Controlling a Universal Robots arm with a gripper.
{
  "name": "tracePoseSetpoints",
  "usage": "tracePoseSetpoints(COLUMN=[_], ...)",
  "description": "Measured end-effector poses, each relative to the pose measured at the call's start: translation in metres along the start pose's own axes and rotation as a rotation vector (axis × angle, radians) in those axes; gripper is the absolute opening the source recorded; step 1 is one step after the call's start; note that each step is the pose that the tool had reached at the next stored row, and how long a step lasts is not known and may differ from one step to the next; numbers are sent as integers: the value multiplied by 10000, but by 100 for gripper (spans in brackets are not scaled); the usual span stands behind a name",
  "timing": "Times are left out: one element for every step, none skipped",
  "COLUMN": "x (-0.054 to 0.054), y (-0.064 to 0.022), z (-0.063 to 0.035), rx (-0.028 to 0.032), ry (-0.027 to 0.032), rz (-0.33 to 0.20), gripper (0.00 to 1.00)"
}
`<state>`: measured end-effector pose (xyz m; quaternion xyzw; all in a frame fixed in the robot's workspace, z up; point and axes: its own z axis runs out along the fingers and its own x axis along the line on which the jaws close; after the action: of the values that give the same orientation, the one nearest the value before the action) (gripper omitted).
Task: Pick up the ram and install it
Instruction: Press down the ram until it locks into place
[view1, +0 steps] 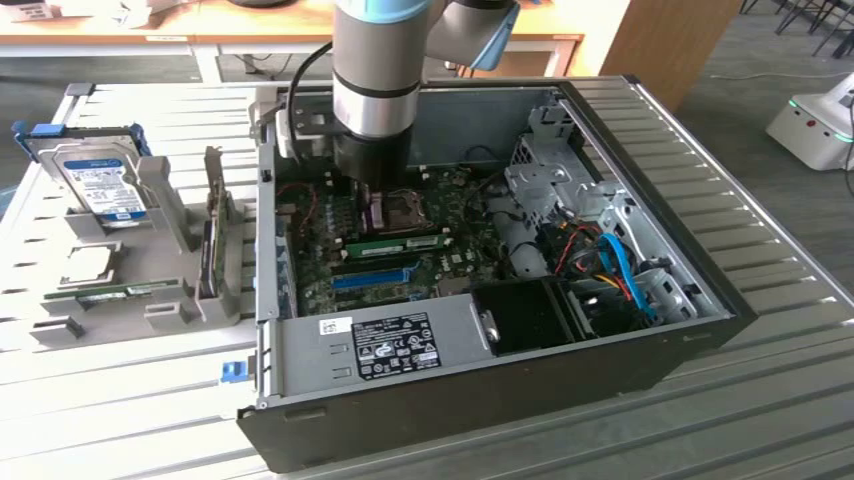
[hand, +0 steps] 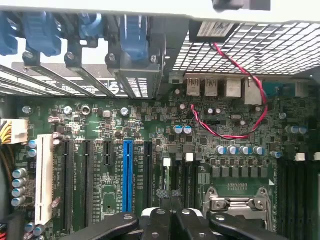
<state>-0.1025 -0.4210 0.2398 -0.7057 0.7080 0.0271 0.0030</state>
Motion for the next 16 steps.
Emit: tracePoseSetpoints(x=[-1,-1,-2,-3,-4,-4,-5,-6,-6,-7,-8,-9,-10,-11,-12,-12], y=[0,0,1,1,1,2,2,2,3,3,3,4,5,5,6,6], z=[-15,-30,-48,-63,-78,-94,-112,-131,-151,-170,-190,-210,-230,-250,-269,-289], rx=[0,0,0,0,0,0,0,0,0,0,0,0,0,0,0,0], ry=[0,0,0,0,0,0,0,0,1,0,0,0,0,1,0,0], rz=[0,0,0,0,0,0,0,0,0,0,-1,0,0,0,0,0], gripper=[11,11,11,11,11,11,11,11,11,11,11,11,11,11,11,11])
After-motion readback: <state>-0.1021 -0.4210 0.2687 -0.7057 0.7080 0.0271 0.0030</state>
